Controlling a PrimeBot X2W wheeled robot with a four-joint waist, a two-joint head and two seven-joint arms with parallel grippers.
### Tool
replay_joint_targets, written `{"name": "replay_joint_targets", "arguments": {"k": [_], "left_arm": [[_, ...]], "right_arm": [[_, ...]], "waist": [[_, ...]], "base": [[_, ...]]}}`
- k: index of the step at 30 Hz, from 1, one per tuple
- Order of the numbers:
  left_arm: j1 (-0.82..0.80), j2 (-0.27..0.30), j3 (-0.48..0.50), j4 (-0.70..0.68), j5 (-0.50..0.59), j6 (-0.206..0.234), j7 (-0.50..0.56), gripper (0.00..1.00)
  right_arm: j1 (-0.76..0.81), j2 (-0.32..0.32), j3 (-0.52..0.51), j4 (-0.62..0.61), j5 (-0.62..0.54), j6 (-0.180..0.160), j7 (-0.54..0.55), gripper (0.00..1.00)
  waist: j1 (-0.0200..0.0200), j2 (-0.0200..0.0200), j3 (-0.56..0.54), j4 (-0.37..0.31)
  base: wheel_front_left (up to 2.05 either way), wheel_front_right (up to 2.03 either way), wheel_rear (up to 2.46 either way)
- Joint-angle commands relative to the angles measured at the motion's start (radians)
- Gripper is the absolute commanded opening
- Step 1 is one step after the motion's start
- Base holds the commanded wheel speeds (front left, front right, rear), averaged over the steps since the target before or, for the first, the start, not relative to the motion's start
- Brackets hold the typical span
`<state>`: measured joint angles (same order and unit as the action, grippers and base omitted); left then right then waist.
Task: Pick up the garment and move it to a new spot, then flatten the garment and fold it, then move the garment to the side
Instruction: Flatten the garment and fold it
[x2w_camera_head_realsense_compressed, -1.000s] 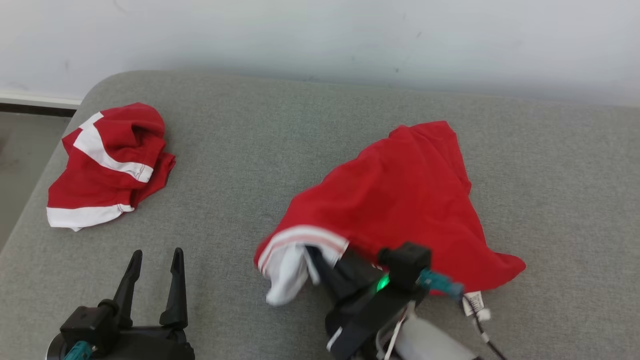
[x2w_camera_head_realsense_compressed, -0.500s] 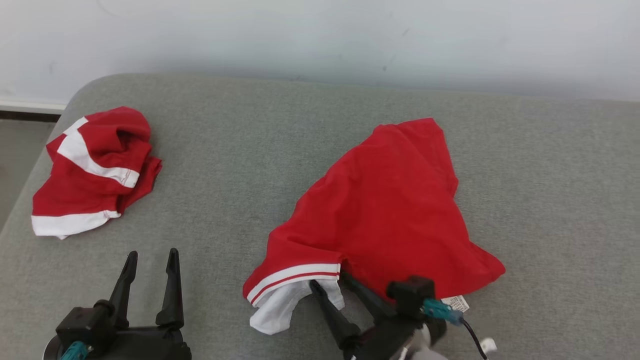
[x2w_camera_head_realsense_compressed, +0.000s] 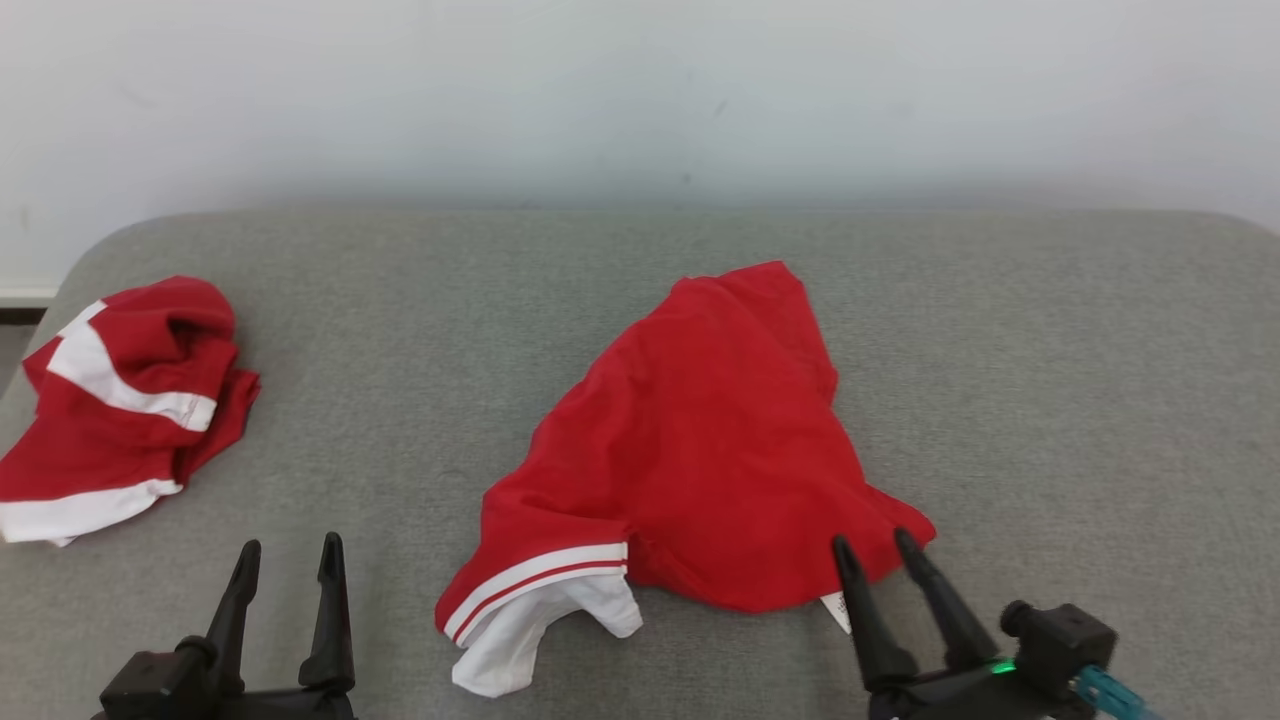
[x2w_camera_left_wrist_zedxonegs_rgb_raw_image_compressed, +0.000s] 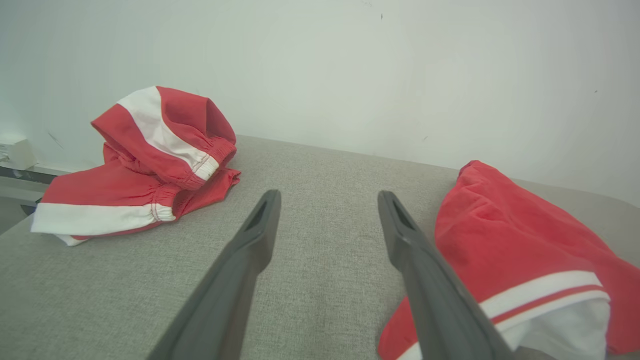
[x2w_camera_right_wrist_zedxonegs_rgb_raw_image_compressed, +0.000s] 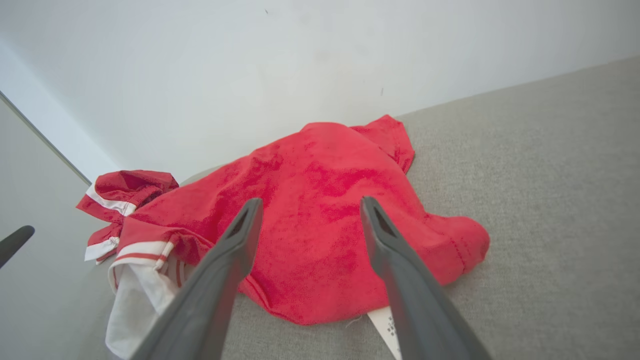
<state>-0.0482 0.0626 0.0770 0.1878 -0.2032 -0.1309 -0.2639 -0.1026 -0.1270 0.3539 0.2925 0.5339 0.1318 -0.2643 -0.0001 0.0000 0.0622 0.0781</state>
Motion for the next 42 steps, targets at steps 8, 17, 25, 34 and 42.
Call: {"name": "replay_joint_targets", "arguments": {"k": [8, 17, 25, 34, 42], "left_arm": [[0.014, 0.005, -0.007, 0.015, 0.004, 0.001, -0.001, 1.0], [0.005, 0.053, -0.088, 0.148, -0.013, 0.001, -0.001, 1.0], [-0.062, 0.094, -0.245, 0.291, -0.049, 0.001, -0.001, 1.0], [-0.134, 0.088, -0.303, 0.448, -0.099, 0.001, 0.0, 0.0], [-0.168, 0.134, -0.206, 0.384, -0.091, 0.007, -0.001, 0.0]], "right_arm": [[0.081, 0.003, -0.156, -0.148, -0.156, -0.002, 0.0, 1.0], [0.104, 0.019, -0.168, -0.173, -0.2, -0.002, 0.0, 1.0], [0.08, 0.021, -0.161, -0.163, -0.203, -0.002, 0.0, 1.0], [0.063, 0.021, -0.169, -0.158, -0.209, -0.002, 0.0, 1.0], [0.073, 0.028, -0.195, -0.159, -0.215, -0.002, 0.0, 1.0]], "waist": [[0.0001, 0.0, -0.014, -0.057], [0.0001, 0.0, -0.014, -0.083], [0.0001, 0.0, 0.018, -0.105], [0.0001, 0.0, 0.051, -0.13], [0.0001, 0.0, 0.051, -0.106]], "base": [[0.0, 0.0, 0.0], [0.0, 0.0, 0.0], [0.0, 0.0, 0.0], [0.0, 0.0, 0.0], [0.0, 0.0, 0.0]]}}
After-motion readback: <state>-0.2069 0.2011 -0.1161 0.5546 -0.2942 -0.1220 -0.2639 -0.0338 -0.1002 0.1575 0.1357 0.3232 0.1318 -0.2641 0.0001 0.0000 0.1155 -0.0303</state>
